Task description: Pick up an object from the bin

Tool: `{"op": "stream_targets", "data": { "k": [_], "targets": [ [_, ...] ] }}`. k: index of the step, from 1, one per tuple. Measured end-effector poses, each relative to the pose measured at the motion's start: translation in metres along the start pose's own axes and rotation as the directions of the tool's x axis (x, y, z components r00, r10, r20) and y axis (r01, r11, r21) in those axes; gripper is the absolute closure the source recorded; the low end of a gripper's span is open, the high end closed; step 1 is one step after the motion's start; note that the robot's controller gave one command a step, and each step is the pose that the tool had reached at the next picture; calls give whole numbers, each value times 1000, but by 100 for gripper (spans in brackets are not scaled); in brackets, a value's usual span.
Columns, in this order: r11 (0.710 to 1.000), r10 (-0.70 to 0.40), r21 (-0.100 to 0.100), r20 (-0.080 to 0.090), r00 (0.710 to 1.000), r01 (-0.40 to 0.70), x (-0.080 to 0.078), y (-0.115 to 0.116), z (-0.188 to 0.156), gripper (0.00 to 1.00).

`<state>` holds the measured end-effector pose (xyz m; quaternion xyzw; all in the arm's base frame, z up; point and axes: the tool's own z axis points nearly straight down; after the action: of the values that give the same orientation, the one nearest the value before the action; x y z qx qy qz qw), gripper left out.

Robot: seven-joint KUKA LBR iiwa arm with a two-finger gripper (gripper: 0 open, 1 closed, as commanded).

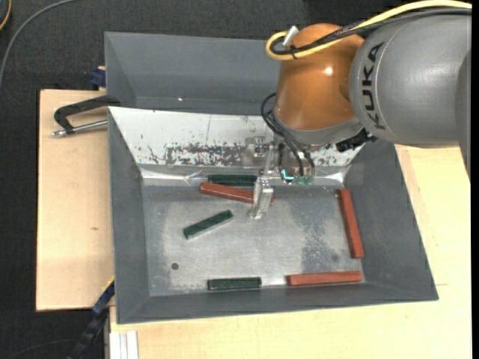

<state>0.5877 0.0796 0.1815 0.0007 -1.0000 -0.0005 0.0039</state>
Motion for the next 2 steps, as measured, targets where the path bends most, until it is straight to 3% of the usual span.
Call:
{"op": "stream_targets", "data": {
  "k": [1, 2],
  "targets": [
    [995, -100, 0, 14, 995, 100, -9, 29, 113, 0],
    [995, -98, -1, 25, 995, 98, -12, 29, 106, 100]
  ]
}}
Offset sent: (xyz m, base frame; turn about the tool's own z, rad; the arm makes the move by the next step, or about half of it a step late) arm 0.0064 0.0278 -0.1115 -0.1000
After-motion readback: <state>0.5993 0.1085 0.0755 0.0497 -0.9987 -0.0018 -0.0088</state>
